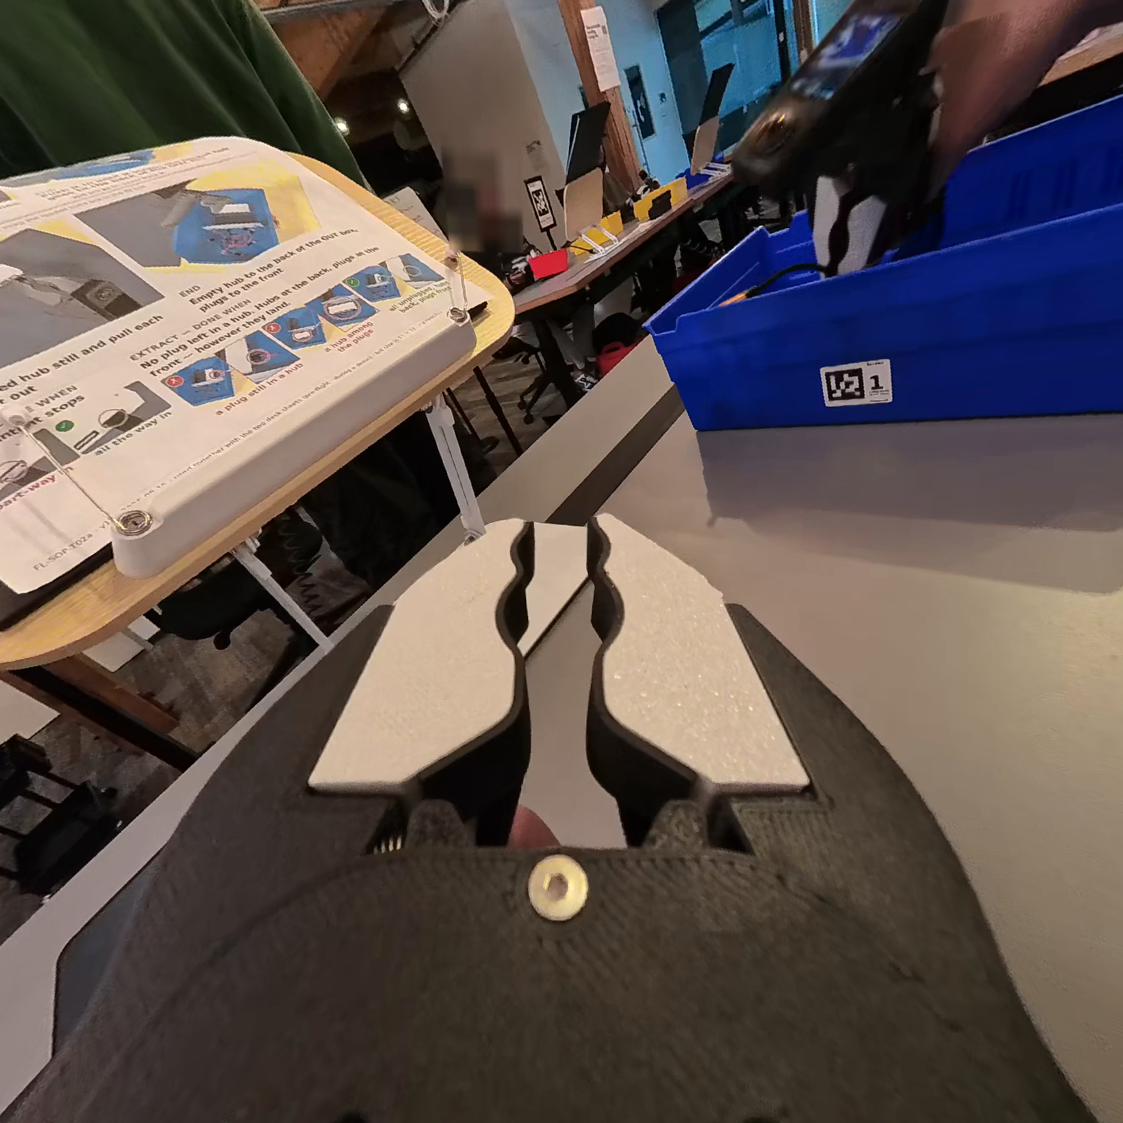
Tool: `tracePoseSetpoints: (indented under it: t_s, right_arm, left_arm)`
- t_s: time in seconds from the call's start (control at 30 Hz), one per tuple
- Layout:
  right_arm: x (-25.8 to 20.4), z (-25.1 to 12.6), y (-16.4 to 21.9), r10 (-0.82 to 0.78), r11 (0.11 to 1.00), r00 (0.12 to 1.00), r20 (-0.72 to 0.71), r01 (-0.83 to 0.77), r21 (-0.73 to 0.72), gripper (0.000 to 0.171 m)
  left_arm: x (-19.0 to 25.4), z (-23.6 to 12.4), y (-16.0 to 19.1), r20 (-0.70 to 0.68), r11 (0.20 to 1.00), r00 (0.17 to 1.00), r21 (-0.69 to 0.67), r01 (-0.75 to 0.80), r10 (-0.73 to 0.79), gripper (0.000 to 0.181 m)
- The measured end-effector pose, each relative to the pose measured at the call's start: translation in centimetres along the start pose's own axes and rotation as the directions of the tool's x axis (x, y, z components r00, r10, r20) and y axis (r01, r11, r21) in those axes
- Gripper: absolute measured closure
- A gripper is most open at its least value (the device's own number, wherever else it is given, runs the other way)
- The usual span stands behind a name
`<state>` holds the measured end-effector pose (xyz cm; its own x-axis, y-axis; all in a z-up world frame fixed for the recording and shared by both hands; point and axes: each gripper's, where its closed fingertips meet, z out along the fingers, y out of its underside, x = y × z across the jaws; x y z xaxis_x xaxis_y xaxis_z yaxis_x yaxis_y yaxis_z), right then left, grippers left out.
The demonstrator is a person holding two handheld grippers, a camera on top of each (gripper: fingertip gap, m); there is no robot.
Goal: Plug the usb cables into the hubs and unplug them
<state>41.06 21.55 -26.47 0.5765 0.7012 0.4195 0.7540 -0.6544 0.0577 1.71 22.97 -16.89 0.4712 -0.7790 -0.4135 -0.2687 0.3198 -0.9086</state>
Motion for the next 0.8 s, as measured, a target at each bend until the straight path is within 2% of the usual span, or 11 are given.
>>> tracePoseSetpoints:
  t_s: [0.2,0.3,0.37,0.4,0.43,0.53,0.63,0.73,0.8]
  right_arm:
    - [-2.2,1.4,0.6,0.030,0.983,0.970,0.240,0.014,-0.181,0.171]
    - [-2.3,1.4,0.7,0.035,0.974,0.962,0.271,0.028,-0.225,0.171]
    - [-1.6,1.2,0.5,0.052,0.976,0.969,0.240,0.001,-0.217,0.170]
    - [-1.2,1.0,0.3,0.062,0.980,0.974,0.220,-0.018,-0.197,0.146]
    - [-0.9,0.6,0.0,0.072,0.984,0.975,0.211,-0.036,-0.172,0.140]
    - [-0.9,-0.5,-1.0,0.099,0.993,0.968,0.232,-0.082,-0.079,0.140]
    - [-0.5,-2.0,-2.0,0.137,0.988,0.956,0.261,-0.149,0.028,0.120]
    - [0.0,-3.1,-1.9,0.149,0.982,0.955,0.256,-0.174,0.077,0.087]
    - [0.7,-3.7,-1.9,0.171,0.971,0.955,0.242,-0.205,0.121,0.078]
  left_arm:
    - [0.0,0.0,0.3,-0.005,1.000,1.000,-0.007,0.001,-0.001,0.165]
    - [0.0,0.1,0.4,-0.012,1.000,1.000,-0.008,0.004,-0.004,0.165]
    - [0.1,0.1,0.4,-0.019,1.000,1.000,-0.010,0.004,-0.004,0.165]
    - [0.1,0.1,0.4,-0.020,1.000,1.000,-0.010,0.001,-0.001,0.165]
    - [0.1,0.0,0.3,-0.020,1.000,1.000,-0.009,-0.002,0.002,0.165]
    - [0.0,0.0,0.3,-0.022,1.000,1.000,-0.005,0.007,-0.007,0.165]
    - [0.1,0.0,0.3,-0.026,1.000,1.000,-0.006,0.007,-0.007,0.164]
    - [0.3,0.1,0.2,-0.028,1.000,1.000,-0.006,0.006,-0.006,0.164]
    - [0.3,0.1,0.2,-0.029,1.000,1.000,-0.007,0.006,-0.006,0.164]
